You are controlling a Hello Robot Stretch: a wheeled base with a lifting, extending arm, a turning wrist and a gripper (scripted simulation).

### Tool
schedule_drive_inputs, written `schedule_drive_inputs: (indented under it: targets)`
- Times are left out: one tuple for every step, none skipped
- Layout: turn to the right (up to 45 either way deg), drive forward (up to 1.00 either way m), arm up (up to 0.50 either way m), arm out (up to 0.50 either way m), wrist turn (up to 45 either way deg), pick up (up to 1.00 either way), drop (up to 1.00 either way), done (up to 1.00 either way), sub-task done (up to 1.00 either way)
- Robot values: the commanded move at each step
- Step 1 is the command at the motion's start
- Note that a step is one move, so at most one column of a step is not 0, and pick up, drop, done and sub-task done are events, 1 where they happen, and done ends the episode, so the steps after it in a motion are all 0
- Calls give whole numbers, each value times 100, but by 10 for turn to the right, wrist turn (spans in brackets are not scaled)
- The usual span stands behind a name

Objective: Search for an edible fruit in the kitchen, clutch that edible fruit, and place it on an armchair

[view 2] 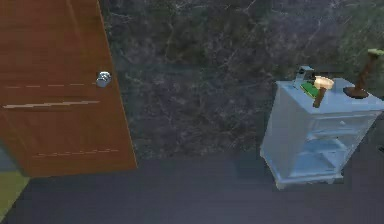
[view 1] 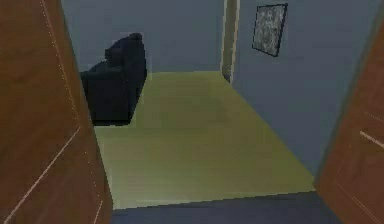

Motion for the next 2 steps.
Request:
schedule_drive_inputs:
  targets:
    - [450, 0, 0, 0, 0, 0, 0, 0, 0]
    - [120, 0, 0, 0, 0, 0, 0, 0, 0]
